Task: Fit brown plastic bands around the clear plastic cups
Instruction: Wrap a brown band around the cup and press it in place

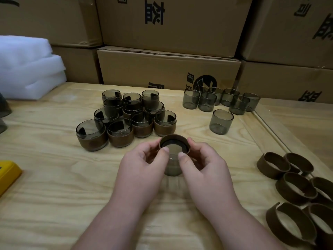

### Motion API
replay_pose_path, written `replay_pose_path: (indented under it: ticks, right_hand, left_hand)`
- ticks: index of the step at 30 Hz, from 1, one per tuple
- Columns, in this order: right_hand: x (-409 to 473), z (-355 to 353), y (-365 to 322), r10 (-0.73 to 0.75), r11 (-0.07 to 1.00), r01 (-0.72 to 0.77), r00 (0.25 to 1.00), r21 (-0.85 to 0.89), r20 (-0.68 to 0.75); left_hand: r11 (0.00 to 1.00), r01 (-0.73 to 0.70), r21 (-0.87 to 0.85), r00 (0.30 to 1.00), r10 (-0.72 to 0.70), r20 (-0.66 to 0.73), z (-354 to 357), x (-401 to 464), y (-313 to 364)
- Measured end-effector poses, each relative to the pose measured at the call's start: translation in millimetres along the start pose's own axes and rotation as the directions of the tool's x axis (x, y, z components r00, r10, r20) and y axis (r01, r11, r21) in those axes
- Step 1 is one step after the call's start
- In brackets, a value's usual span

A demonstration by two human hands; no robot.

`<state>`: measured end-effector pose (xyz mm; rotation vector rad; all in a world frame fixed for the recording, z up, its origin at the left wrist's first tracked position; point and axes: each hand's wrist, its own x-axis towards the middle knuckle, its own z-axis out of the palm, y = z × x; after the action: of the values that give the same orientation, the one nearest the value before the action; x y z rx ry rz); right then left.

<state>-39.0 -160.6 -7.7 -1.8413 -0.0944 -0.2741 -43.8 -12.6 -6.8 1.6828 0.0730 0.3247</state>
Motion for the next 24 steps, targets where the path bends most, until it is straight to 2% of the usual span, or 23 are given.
replay_pose_path:
  ticks: [3, 5, 8, 12, 14, 17, 21, 24]
  right_hand:
    - [0, 1, 0, 0.02, 0.993, -0.006, 0.993, -0.117, 0.114]
    - [2, 2, 0, 0.018, 0.991, -0.001, 0.992, -0.134, 0.127]
    - [6, -1, -1, 0.034, 0.995, -0.04, 0.998, 0.087, 0.06]
    - [13, -5, -3, 0.135, 0.899, -0.135, 0.99, 0.417, 0.03]
    - [14, -8, -5, 0.161, 0.828, -0.17, 0.985, 0.535, 0.064]
    - [15, -11, -7, 0.17, 0.815, -0.194, 0.981, 0.546, 0.095]
    - [15, -10, -4, 0.118, 0.838, -0.161, 0.986, 0.522, 0.115]
    - [15, -10, -3, 0.066, 0.814, -0.14, 0.986, 0.564, 0.151]
  left_hand:
    - [1.0, -0.004, -0.023, 1.0, 0.004, -0.019, 1, 1, -1]
    - [0.998, -0.014, -0.053, 1.0, 0.013, -0.024, 2, 0, 2]
    - [0.996, -0.039, -0.084, 0.999, 0.039, -0.011, 2, -2, 6]
    - [0.993, -0.059, -0.104, 0.968, 0.083, 0.237, 1, -5, 9]
    - [0.994, -0.071, -0.087, 0.952, 0.093, 0.292, 2, -5, 7]
    - [0.992, -0.073, -0.105, 0.958, 0.099, 0.27, 1, -4, 4]
    - [0.992, -0.043, -0.122, 0.975, 0.068, 0.212, 1, -1, 3]
    - [0.986, 0.001, -0.165, 0.981, 0.031, 0.193, 2, 0, 4]
